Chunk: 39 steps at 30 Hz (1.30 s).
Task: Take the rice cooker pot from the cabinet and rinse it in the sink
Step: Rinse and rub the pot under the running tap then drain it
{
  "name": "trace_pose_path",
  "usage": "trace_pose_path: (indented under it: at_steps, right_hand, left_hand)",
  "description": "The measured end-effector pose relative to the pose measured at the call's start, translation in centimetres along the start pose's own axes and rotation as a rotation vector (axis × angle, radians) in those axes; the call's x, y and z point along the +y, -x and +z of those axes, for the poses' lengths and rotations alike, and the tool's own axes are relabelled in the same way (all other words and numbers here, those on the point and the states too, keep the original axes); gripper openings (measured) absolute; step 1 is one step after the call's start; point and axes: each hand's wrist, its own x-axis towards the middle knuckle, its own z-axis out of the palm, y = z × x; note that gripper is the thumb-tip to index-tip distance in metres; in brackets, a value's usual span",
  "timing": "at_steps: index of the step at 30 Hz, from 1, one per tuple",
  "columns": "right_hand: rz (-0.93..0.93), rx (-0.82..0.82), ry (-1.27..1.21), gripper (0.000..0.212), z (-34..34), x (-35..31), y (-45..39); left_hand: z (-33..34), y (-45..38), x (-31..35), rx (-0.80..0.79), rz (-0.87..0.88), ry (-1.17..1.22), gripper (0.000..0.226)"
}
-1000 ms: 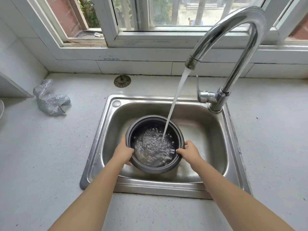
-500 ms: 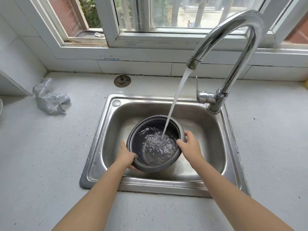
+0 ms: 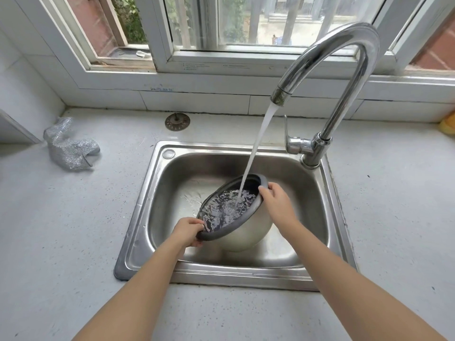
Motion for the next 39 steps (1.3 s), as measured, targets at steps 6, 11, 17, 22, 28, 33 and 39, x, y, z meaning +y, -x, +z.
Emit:
trace_pose_path:
  at_steps: [6, 11, 17, 22, 28, 33, 39]
  right_hand:
    - [-0.015, -0.043, 0.007, 0.041, 0.4, -0.7, -0.6]
    - [-0.034, -0.052, 0.046, 0.046, 0.3, -0.6, -0.5]
    - [-0.039, -0.095, 0.085, 0.049, 0.2, -0.1, -0.7]
    - [-0.054, -0.092, 0.092, 0.052, 0.6, -0.2, -0.6]
    - [-0.077, -0.135, 0.121, 0.054, 1.2, -1.1, -0.5]
    - [-0.106, -0.132, 0.117, 0.048, 0.7, -1.1, 0.1]
    - [-0.118, -0.158, 0.212, 0.048, 0.1, -0.3, 0.9]
  left_hand:
    - [-0.5, 1.2, 1.5, -0.022, 0.026, 0.11, 0.015]
    - [-0.5, 1.7, 1.5, -0.001, 0.035, 0.047, 0.024]
    - [-1.6, 2.9, 1.3, -0.042, 0.241, -0.06, 0.032]
    - [-2.1, 3.9, 1.1, -0.195, 0.338, -0.11, 0.012]
    - [-0.9, 4.9, 1.6, -0.17, 0.543, -0.243, 0.014]
    - [0.0, 5.3, 1.5, -0.086, 0.582, -0.179, 0.019]
    - [0.5, 5.5, 2.7, -0.007, 0.64, -0.18, 0.022]
